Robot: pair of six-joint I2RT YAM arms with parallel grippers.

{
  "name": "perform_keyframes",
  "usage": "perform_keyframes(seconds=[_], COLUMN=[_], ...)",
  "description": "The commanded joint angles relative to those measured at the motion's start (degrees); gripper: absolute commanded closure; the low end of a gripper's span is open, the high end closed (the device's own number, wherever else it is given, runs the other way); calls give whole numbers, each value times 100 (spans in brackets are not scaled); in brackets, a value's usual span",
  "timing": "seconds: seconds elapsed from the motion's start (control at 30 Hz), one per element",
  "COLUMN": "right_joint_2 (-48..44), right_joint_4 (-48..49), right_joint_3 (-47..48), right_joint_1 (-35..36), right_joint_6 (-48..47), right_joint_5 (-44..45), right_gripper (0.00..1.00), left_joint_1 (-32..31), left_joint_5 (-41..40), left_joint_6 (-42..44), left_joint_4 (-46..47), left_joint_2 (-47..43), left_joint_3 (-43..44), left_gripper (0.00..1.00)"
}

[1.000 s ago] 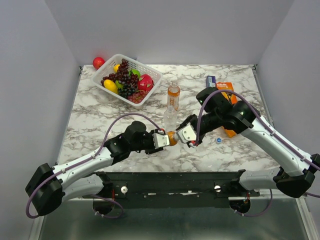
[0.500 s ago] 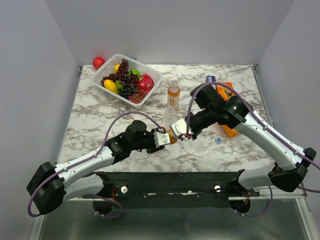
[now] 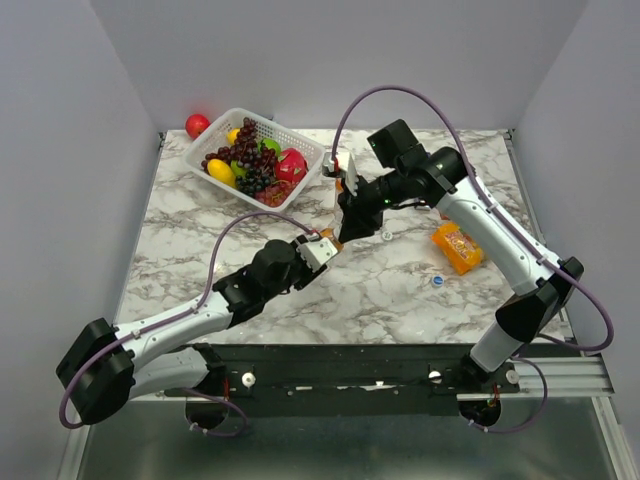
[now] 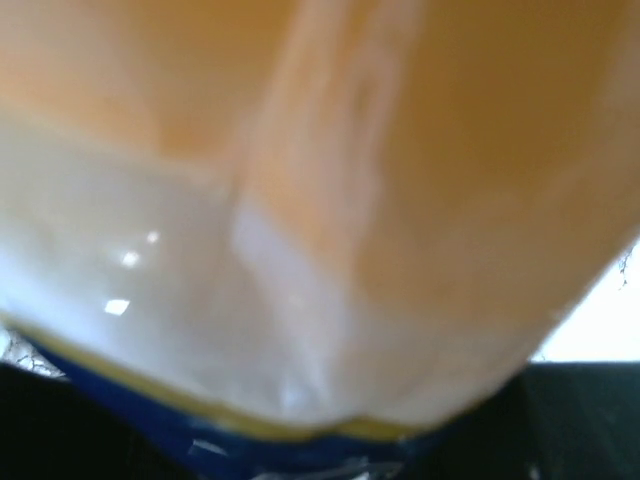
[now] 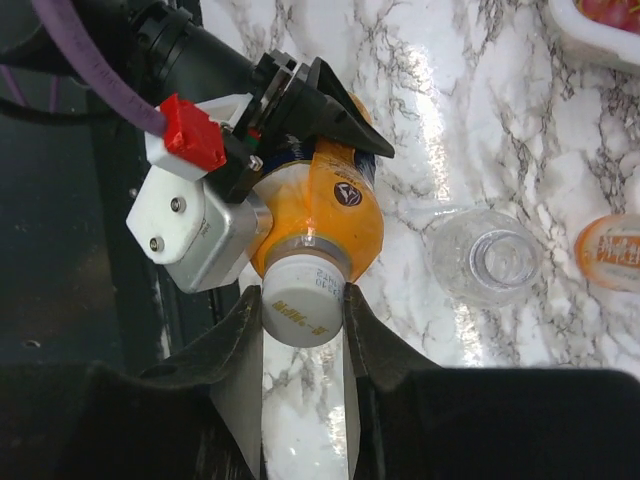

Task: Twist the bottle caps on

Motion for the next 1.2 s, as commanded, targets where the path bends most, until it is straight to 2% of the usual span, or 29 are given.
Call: perform_keyframes(seconds=[0.0,0.1,0.2,0.37,0.57,0.63,0.7,0.73,0.77,0.8,0.83,0.87,0.97,1.17], right_joint_2=[-19,-212,-476,-783,-819,-793,-793,-793,-793,-810,-854,-941,-1265,-1847], right_joint_4=[-332,-43,379,1116,1741,1786,1795,1752,1647,1559,1453,1200,638,-180], right_joint_3=[202,62,-307,-791,-1116,-1108,-1073,-1038,-959,-906,-871,-801,-809,-1187], right_joint_1=[46,37,29,37,37,37,37,37,37,37,37,37,20,-287], right_joint_6=[705,476,475,800,1309,1363,1380,1285,1240,1170,952,837,485,405], right_joint_5=[-324,-271,-429,-561,-640,-710,-781,-746,-659,-597,-527,-396,-132,623], right_gripper=[76,64,57,53,54,65,86,90,93,96,97,98,99,99], left_joint_1=[13,13,22,30,22,30,30,22,22,30,30,48,100,302], left_joint_5=[-392,-14,522,1295,1753,1859,1912,1973,1973,1965,1921,1903,1833,1894], left_joint_6=[-404,-642,-782,-844,-862,-853,-853,-844,-827,-827,-835,-801,-765,-484], left_joint_4=[707,681,751,812,900,900,874,813,760,716,637,576,216,-497], left_joint_2=[-107,-194,-326,-353,-336,-300,-283,-257,-248,-230,-239,-256,-396,-924], left_joint_3=[108,21,-76,-76,-59,-50,-24,-6,37,47,47,21,-58,-225], left_gripper=[100,100,100,100,100,100,100,100,78,62,51,31,1,1])
